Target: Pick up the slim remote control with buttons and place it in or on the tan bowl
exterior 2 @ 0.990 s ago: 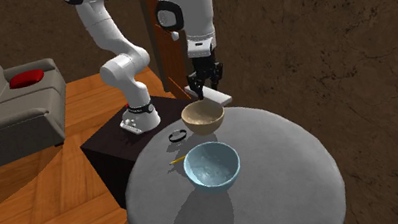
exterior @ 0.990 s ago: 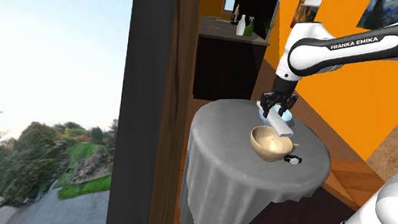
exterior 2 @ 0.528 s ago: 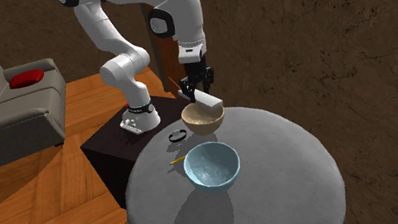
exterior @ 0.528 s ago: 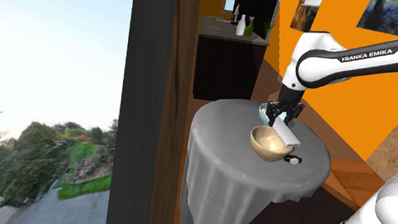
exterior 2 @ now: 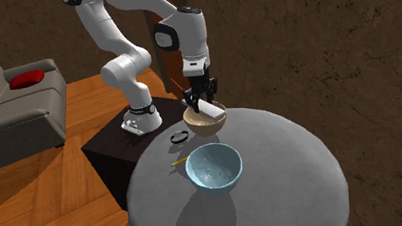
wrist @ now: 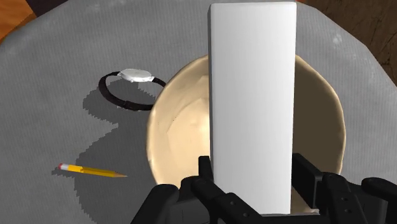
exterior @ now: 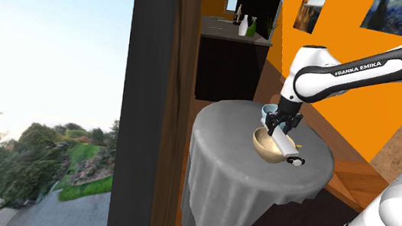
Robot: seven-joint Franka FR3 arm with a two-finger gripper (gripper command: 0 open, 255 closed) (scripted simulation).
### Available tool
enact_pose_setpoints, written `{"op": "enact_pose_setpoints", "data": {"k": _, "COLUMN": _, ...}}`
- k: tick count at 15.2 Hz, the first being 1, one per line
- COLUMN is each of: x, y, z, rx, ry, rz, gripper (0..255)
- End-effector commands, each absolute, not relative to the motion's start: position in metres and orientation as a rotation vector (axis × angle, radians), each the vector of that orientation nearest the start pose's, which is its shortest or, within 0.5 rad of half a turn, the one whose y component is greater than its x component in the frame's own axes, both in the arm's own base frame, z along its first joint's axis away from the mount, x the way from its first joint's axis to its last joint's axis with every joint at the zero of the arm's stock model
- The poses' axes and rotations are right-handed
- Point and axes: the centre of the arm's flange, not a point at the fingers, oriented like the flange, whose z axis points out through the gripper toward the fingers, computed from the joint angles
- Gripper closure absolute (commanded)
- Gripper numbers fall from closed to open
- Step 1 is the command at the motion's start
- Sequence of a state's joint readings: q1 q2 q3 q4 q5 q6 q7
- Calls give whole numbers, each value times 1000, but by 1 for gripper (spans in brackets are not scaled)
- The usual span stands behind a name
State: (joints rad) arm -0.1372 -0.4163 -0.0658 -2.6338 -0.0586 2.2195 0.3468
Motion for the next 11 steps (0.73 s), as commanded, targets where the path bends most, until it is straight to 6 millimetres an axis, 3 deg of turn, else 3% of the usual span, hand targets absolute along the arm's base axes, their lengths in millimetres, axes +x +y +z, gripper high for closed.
{"op": "enact_pose_setpoints", "data": {"k": 1, "x": 384, "y": -81, "z": 369, "rx": -3060, "ry": 796, "rz": -6, "gripper": 255}}
{"op": "enact_pose_setpoints", "data": {"k": 9, "x": 384, "y": -81, "z": 369, "rx": -3060, "ry": 796, "rz": -6, "gripper": 255}}
{"op": "enact_pose_setpoints", "data": {"k": 10, "x": 384, "y": -81, "z": 369, "rx": -3060, "ry": 796, "rz": -6, "gripper": 0}}
{"op": "enact_pose_setpoints", "data": {"k": 11, "x": 384, "y": -81, "z": 369, "rx": -3060, "ry": 796, "rz": -6, "gripper": 0}}
